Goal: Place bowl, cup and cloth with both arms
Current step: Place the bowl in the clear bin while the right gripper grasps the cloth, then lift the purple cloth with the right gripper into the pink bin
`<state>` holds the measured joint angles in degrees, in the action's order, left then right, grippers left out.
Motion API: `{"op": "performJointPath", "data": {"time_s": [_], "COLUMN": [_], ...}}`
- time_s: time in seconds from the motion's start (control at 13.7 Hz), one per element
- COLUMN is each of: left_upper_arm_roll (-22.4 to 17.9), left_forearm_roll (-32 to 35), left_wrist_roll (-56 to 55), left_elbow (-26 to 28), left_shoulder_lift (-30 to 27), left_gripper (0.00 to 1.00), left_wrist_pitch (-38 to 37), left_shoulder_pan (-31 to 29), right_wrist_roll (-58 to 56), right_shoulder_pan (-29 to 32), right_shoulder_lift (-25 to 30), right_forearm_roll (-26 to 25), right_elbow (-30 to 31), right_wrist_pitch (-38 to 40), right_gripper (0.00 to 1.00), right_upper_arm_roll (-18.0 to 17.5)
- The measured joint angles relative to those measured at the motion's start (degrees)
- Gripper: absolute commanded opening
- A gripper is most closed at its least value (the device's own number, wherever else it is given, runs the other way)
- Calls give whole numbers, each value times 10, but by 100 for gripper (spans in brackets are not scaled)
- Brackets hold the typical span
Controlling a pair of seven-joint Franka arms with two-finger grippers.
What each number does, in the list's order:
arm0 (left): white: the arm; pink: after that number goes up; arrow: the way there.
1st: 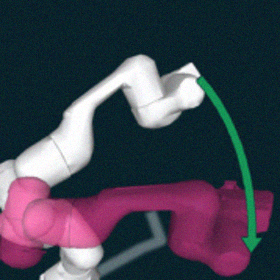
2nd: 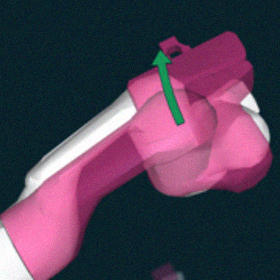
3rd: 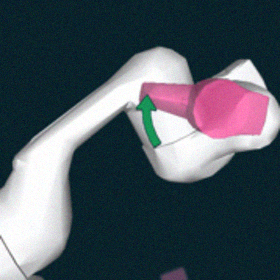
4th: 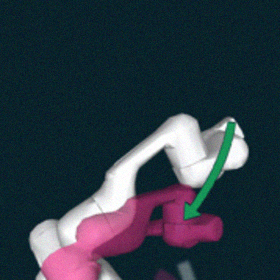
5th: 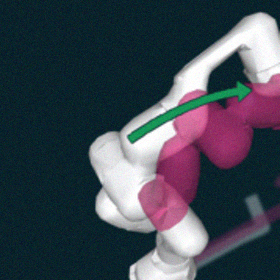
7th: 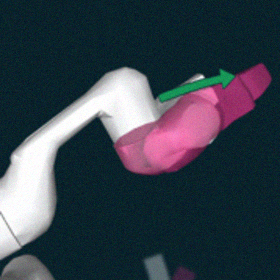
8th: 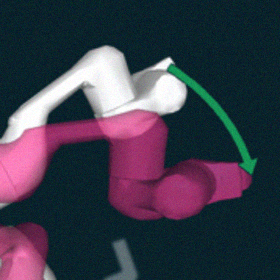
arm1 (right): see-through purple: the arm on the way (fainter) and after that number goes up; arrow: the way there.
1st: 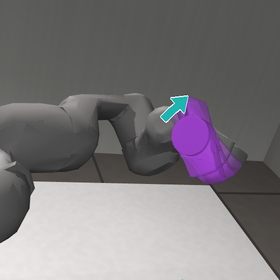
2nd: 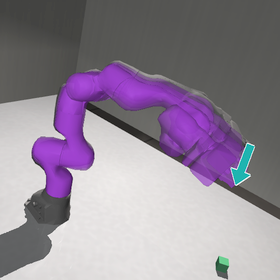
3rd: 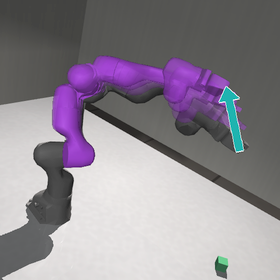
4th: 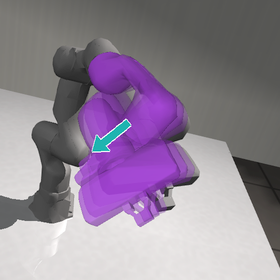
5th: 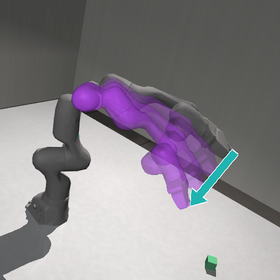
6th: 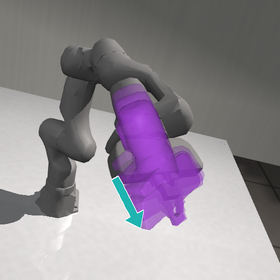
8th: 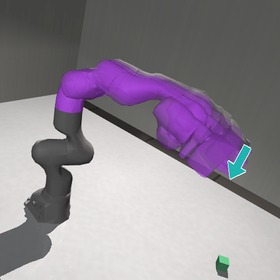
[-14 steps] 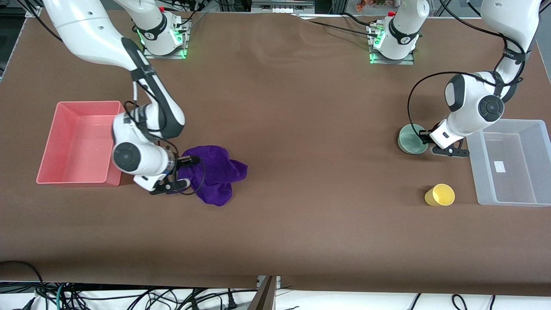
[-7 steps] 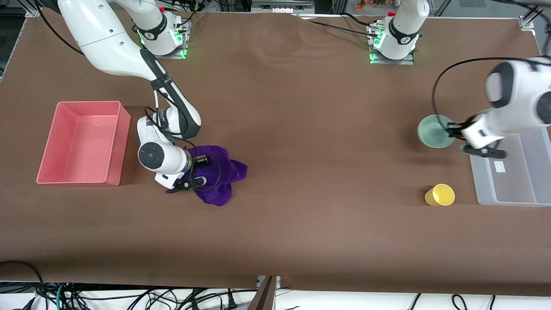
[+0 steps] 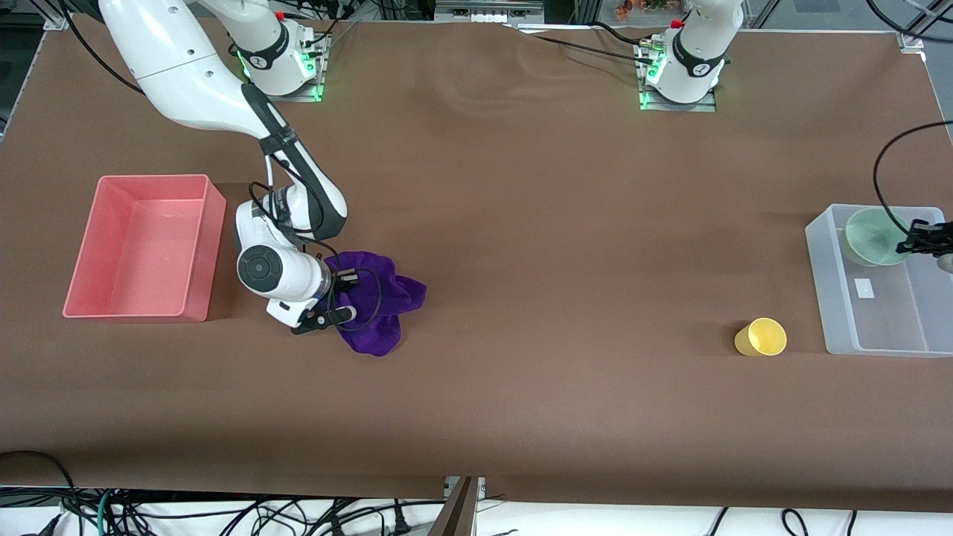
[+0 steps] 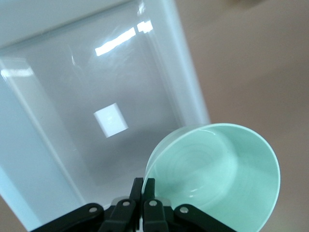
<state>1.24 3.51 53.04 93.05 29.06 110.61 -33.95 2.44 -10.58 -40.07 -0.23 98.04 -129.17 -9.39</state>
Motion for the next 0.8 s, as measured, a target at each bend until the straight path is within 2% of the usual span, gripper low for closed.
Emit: {"op": "performJointPath", "data": {"time_s": [0.15,0.29,0.36,0.44,0.58,0.8], "left_upper_arm_roll": [1,2,4,6,8,14], "left_forearm_roll": [0,-3,-6,-9,-11,-11], "left_wrist_roll": [23,25,25,25,25,29], "left_elbow": [-36,-52,-56,-59,-65,-82], "left_shoulder_lift": [63,105,117,123,125,117], "left_gripper": [0,3,58,100,100,100], "left_wrist_pitch": [18,55,67,70,71,61], "left_shoulder_pan": [-32,-40,-40,-40,-39,-38], "right_wrist_roll": [-1,-4,-12,-27,-88,-206], "right_shoulder_pan": [1,4,10,18,32,42], "right_shoulder_lift": [2,13,24,37,62,91], "right_forearm_roll": [0,0,-1,-1,-1,-1], "right_elbow": [-5,-36,-67,-107,-194,-278], "right_wrist_pitch": [4,61,121,195,352,511], "right_gripper": [0,0,0,0,0,0], "right_upper_arm_roll": [2,5,7,11,41,126]}}
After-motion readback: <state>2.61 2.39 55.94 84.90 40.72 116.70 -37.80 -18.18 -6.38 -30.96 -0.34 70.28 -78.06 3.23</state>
